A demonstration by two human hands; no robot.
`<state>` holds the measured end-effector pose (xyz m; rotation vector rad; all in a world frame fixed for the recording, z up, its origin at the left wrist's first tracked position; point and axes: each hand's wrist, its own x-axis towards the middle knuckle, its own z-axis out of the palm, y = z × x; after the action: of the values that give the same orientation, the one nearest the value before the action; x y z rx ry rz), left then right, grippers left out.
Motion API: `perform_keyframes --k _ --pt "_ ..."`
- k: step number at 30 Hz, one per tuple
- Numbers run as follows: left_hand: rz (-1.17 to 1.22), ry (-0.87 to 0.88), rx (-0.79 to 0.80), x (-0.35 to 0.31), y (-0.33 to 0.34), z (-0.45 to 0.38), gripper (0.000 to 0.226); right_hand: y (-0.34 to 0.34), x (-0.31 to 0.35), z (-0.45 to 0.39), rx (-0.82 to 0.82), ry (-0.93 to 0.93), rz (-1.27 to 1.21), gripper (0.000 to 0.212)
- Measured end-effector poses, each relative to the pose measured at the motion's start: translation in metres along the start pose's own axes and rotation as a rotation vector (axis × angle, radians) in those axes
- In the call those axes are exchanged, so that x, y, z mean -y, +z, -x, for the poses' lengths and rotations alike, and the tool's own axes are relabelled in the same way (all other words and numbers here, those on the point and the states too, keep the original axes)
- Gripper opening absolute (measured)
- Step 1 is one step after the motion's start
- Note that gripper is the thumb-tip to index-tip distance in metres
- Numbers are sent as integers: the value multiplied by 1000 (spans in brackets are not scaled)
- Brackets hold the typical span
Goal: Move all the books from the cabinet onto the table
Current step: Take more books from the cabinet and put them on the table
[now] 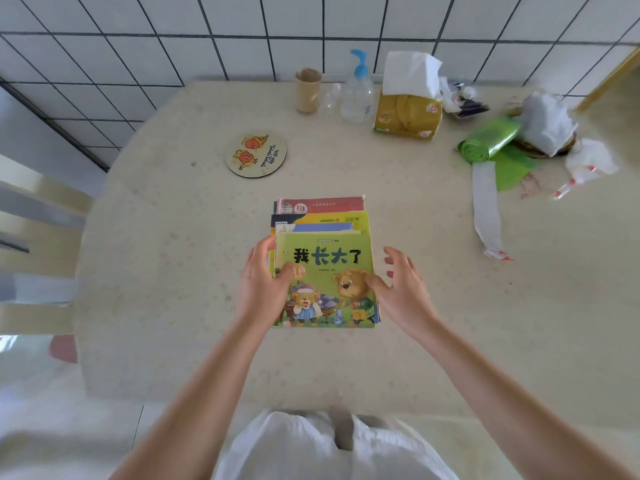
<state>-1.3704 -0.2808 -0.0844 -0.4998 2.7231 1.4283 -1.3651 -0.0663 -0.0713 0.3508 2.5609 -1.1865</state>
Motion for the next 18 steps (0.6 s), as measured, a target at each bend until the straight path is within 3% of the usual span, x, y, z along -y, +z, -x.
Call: perform_keyframes --k 9,18 --pt "5 206 47 -1 -12 36 36 0 11 44 -178 -171 -55 43" --pt "-9 246 145 3 -29 70 32 15 9 83 -312 -173 -61 40"
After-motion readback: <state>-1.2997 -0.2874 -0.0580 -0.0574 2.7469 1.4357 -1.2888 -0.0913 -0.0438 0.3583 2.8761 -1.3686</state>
